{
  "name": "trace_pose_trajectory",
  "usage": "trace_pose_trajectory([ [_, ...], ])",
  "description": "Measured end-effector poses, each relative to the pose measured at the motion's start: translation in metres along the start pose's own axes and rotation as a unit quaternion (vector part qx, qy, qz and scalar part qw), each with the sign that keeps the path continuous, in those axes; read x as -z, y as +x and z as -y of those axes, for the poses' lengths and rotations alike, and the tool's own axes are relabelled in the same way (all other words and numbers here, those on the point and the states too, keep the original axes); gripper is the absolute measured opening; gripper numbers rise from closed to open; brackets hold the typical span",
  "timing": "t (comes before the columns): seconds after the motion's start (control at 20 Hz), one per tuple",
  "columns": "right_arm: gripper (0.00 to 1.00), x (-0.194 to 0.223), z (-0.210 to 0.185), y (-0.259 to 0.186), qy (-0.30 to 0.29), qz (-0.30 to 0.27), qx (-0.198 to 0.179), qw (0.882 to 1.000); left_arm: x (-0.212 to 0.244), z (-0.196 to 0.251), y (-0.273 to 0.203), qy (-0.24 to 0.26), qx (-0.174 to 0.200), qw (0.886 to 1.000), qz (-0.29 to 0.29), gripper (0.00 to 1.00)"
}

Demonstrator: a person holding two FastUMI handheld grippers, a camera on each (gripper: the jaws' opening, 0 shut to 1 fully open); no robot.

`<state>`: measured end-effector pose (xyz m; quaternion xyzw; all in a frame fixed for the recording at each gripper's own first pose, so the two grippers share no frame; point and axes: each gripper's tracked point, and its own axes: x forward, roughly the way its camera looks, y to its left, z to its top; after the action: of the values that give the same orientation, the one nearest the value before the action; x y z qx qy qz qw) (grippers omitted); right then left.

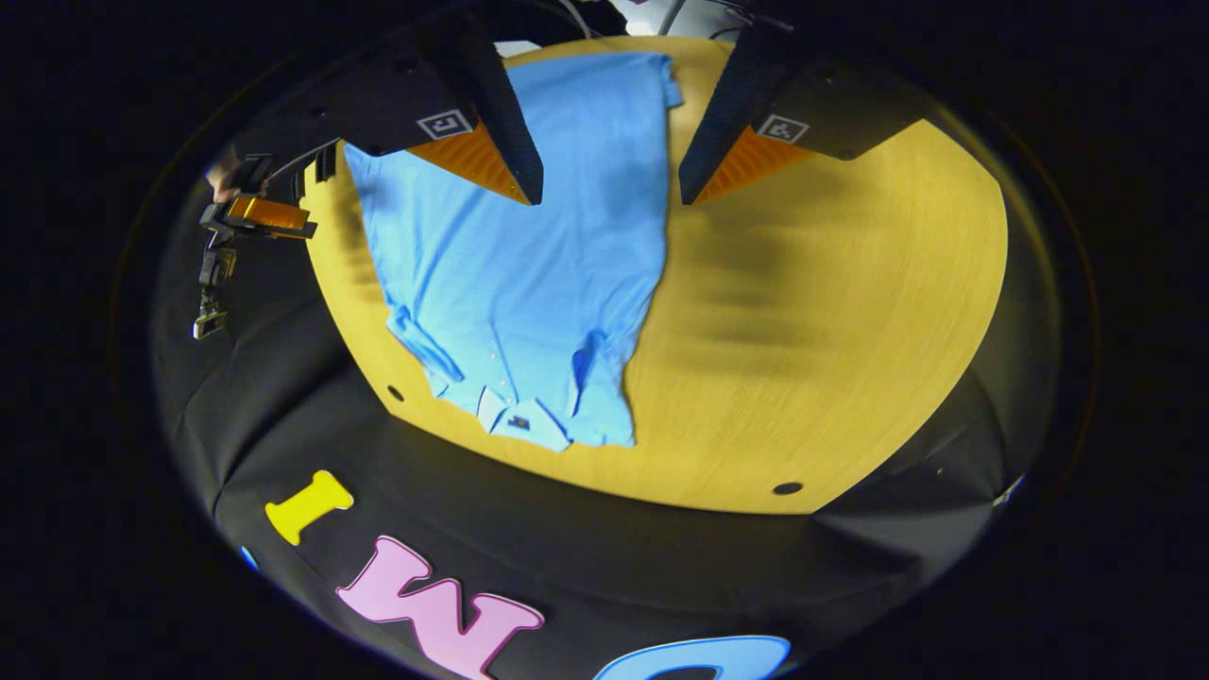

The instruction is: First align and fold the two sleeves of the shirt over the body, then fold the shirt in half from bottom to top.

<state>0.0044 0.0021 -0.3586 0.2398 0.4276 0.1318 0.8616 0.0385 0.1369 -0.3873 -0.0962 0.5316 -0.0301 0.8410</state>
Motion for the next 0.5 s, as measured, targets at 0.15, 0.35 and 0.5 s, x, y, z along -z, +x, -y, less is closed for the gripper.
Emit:
trace_pose_trajectory([
  [0.15,0.98,0.044,0.001,-0.009,0.037,-0.026,0.008,0.999,0.048,-0.021,-0.010,-0.011,-0.004,0.999,-0.045,0.94],
  [0.35,0.98,0.093,0.012,-0.016,0.091,-0.066,0.034,0.993,0.088,-0.026,-0.009,-0.013,0.009,0.997,-0.074,0.94],
  [0.5,0.98,0.115,0.010,-0.013,0.122,-0.086,0.039,0.988,0.118,-0.026,-0.009,-0.014,0.023,0.994,-0.106,0.94],
])
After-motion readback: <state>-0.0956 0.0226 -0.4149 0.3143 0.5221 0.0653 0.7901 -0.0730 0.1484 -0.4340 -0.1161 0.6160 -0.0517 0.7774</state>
